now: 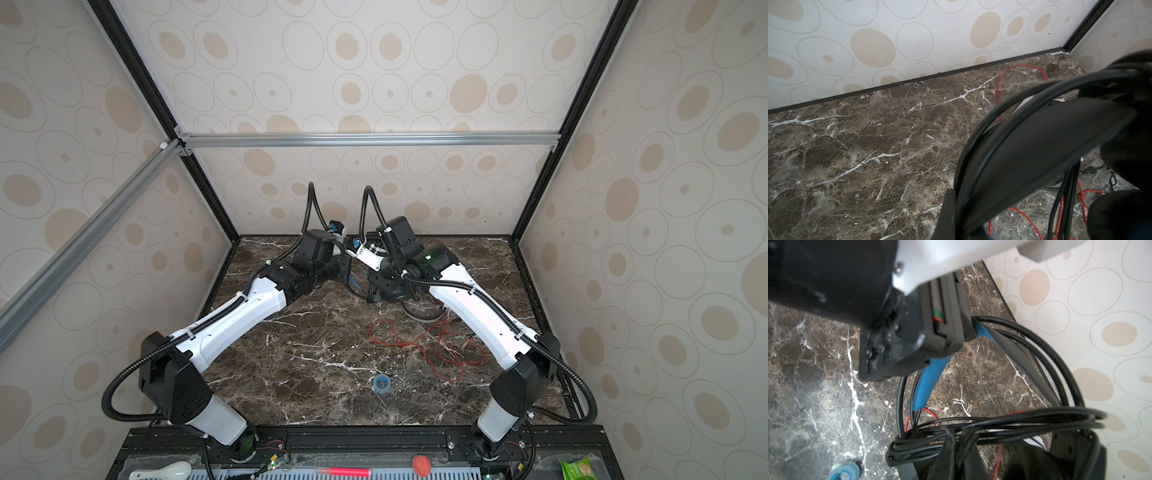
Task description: Wrap the headphones
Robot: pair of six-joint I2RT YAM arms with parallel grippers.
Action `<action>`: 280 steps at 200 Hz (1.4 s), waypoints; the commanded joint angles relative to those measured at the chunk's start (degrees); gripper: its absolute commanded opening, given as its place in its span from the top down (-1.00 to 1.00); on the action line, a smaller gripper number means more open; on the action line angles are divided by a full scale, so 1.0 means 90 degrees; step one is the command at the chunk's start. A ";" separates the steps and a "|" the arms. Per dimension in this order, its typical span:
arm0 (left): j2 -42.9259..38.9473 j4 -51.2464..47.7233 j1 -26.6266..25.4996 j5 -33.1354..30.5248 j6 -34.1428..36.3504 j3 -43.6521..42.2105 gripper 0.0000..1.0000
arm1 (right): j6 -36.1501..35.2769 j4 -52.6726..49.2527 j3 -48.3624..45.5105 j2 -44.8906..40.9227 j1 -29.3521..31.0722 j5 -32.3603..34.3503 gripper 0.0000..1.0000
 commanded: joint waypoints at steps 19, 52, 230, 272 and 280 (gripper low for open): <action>-0.0092 -0.0766 -0.0108 0.0740 0.0629 0.0341 1.00 | -0.1161 0.0110 -0.0097 -0.0336 -0.0226 0.0023 0.79; -0.0175 -0.0851 -0.0109 0.0829 0.0828 0.0324 1.00 | -0.0835 0.0088 0.0007 -0.0383 -0.0584 -0.0343 0.70; -0.0216 -0.0881 -0.0073 0.0663 0.0757 0.0318 1.00 | -0.0416 0.0386 -0.0576 -0.0581 -0.0619 0.0529 0.62; -0.0051 -0.0967 -0.0043 0.0664 0.0787 0.0482 1.00 | -0.0217 0.0487 -0.0585 -0.0547 -0.0669 0.0538 0.25; -0.0004 -0.1017 -0.0030 0.0658 0.0794 0.0524 1.00 | -0.0174 0.0487 -0.0530 -0.0514 -0.0689 0.0519 0.20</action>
